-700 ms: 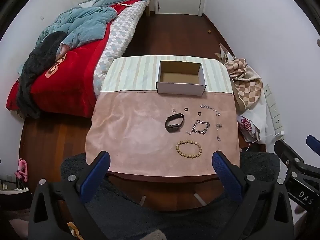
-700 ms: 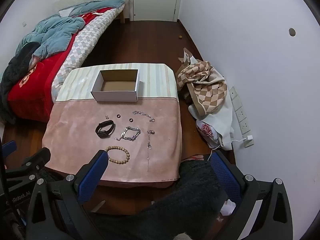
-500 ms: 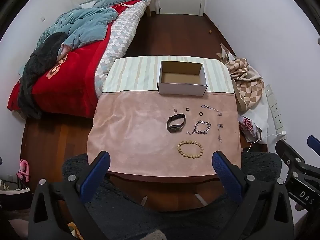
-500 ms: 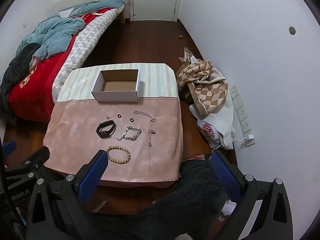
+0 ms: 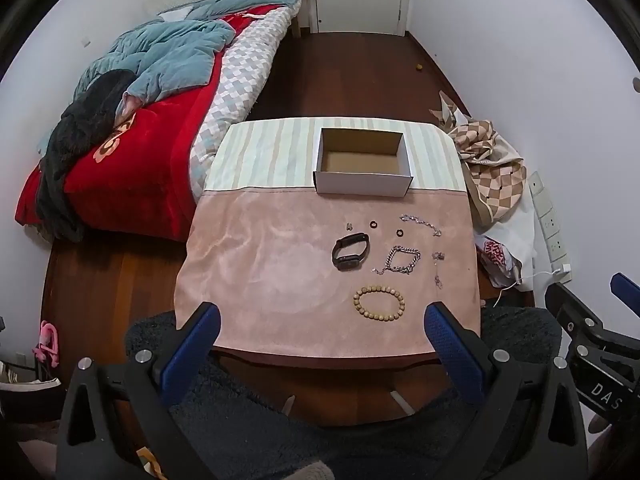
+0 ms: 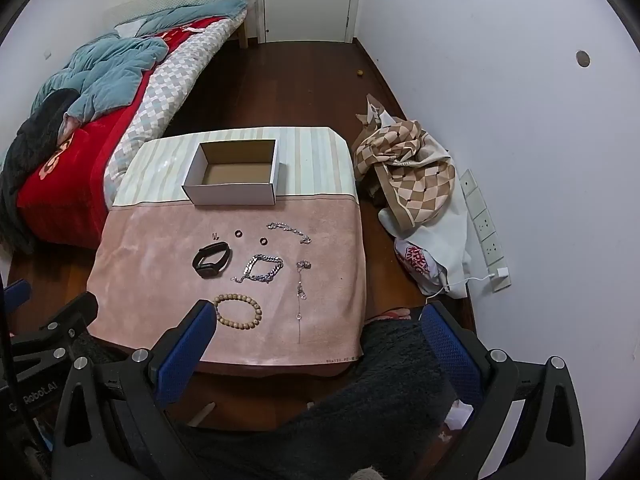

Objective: Organize jewelry

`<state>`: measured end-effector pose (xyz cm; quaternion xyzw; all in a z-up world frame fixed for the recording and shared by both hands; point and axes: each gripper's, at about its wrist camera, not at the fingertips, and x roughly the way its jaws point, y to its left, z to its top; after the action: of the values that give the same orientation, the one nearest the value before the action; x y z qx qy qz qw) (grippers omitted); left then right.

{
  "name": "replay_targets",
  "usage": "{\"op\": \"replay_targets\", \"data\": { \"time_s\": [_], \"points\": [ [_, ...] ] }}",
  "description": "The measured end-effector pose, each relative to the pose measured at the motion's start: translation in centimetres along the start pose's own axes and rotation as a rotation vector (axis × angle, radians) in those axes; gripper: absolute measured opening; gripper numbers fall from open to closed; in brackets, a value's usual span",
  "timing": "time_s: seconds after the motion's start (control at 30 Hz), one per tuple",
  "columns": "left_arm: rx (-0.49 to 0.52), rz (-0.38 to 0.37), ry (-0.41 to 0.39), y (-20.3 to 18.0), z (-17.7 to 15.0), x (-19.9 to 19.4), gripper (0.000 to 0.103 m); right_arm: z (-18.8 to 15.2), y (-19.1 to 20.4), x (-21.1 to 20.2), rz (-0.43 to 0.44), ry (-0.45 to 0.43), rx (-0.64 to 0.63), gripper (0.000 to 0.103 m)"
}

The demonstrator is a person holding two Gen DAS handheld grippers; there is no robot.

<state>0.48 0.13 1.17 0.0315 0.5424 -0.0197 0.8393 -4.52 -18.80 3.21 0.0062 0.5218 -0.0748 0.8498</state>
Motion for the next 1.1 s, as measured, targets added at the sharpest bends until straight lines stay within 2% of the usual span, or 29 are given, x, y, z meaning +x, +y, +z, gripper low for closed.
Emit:
{"op": "replay_targets", "data": {
  "time_s": [1.1],
  "points": [
    [-0.008, -0.015, -0.022, -0.6, 0.4, -0.7, 0.103, 0.4, -0.2, -1.3, -0.028, -0.042, -0.006, 0.103]
  ]
}}
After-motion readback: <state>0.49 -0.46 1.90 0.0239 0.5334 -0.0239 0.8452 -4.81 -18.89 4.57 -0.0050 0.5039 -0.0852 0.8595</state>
